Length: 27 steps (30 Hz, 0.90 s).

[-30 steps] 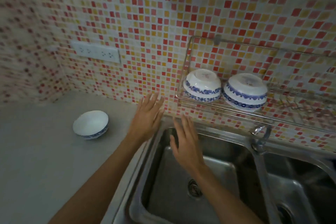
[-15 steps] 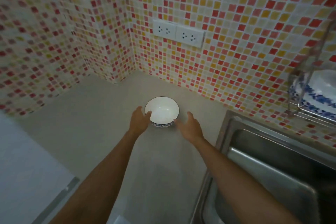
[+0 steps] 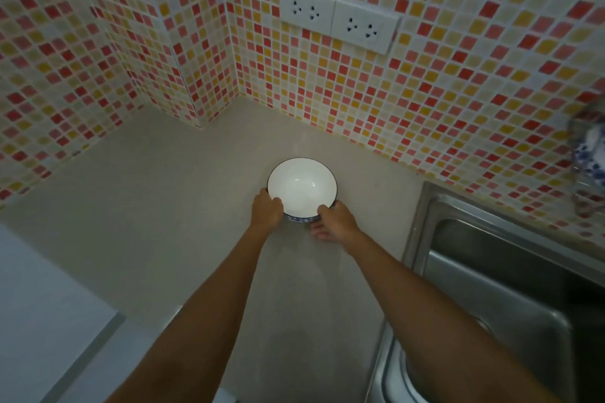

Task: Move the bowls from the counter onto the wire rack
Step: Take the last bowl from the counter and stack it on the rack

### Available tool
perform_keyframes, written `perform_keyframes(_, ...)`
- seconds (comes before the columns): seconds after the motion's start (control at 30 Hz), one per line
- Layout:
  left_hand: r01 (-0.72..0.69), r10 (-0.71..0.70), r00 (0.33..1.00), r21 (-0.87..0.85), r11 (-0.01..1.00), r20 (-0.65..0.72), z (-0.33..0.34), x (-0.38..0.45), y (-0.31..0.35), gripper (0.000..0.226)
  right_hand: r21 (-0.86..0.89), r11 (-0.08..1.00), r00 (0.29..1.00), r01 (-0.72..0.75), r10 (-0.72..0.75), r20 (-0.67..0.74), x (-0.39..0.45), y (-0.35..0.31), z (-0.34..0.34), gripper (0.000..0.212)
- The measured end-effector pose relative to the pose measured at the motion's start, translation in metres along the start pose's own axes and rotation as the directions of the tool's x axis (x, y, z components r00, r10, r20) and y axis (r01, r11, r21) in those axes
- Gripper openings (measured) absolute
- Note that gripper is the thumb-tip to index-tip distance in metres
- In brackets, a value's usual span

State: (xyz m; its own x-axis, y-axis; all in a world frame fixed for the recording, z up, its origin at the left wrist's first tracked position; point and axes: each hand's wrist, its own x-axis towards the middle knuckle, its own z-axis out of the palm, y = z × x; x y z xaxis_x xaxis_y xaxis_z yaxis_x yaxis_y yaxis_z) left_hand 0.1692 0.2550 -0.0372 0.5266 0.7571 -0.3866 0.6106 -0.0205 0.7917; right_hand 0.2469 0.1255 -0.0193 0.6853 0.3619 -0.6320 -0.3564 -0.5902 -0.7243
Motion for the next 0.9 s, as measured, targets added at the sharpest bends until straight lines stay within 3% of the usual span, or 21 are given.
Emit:
perform_keyframes(0.23,0.061,-0.05,0.996,-0.161,0.985,0.073,0.013,-0.03,0.011,0.035,0.064,0.997,0.995,0.05,-0.044,-0.092,-0.028,0.018,-0.024,0.026)
perform_keyframes(0.43,0.12,-0.033,0.972,-0.373,0.92,0.232,0.036,-0.084,0.044,0.042,0.072,0.987,0.977,0.147,-0.134,-0.165,-0.067,0.044,-0.073,0.033)
perform_keyframes(0.6,0.058,0.102,0.942,-0.452,0.89,0.32,0.081,-0.149,0.074,0.056,0.123,0.967,0.951,0.223,-0.188,-0.246,-0.11,0.074,-0.136,0.038)
perform_keyframes(0.8,-0.054,0.258,0.92,-0.555,0.83,0.297,0.133,-0.228,0.107,0.039,0.129,0.946,0.92,0.298,-0.249,-0.303,-0.158,0.11,-0.214,0.036)
perform_keyframes(0.9,-0.089,0.33,0.899,-0.616,0.782,0.289,0.159,-0.263,0.122,0.032,0.068,0.926,0.871,0.371,-0.321,-0.372,-0.178,0.126,-0.247,0.04)
